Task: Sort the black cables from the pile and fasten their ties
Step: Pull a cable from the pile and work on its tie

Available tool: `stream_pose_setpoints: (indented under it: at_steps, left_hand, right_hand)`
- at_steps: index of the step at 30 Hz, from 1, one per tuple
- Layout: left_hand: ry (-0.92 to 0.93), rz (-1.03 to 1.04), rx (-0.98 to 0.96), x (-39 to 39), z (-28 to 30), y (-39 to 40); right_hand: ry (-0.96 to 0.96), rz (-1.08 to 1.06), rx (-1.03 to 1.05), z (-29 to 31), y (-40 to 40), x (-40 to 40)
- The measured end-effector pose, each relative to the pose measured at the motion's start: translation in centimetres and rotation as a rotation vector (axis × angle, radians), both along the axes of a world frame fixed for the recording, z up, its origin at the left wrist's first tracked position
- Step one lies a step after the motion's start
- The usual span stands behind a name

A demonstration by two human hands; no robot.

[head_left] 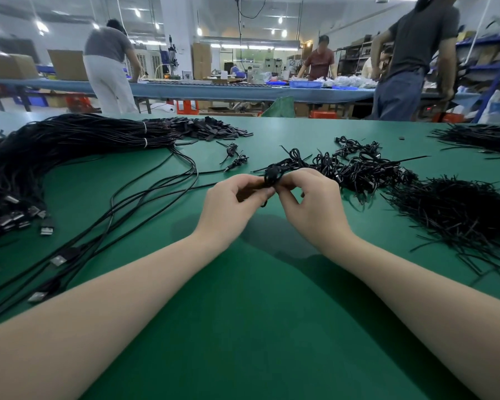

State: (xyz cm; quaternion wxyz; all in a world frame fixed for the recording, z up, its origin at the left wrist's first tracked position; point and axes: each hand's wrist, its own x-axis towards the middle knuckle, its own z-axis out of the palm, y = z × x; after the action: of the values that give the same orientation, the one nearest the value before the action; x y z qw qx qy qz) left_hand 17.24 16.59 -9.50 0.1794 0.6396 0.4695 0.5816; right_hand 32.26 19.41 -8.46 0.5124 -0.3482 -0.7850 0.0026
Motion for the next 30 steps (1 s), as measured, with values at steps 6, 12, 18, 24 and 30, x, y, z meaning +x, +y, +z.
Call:
stream_pose_setpoints:
  at_steps: [6,12,18,24,30]
  left_hand:
    - [-0.35,-0.161,-0.246,-0.1,0.5,0.1]
    - [-0.433,-0.209,-0.347,-0.5,0.7,0.0]
    - [-0.332,-0.269,-0.313,-0.5,0.2,0.3]
    - [-0.295,-0.097,-0.178,-0.5,-0.4,0.8]
    - [-0.449,-0.184,-0.379,-0.5,0.3,0.5]
  right_hand:
    - [-0.149,-0.058,0.261,0.2,-0.2,0.1]
    - [-0.285,-0.17,0.45,0.1,-0.2,0.1]
    - [-0.209,-0.197,0.214,-0.2,-0.4,0.0]
    - [-0.149,-0.15,0.166,-0.1,-0.6,-0.1]
    - [-0.283,-0.21,0.527,0.3,-0.3,0.2]
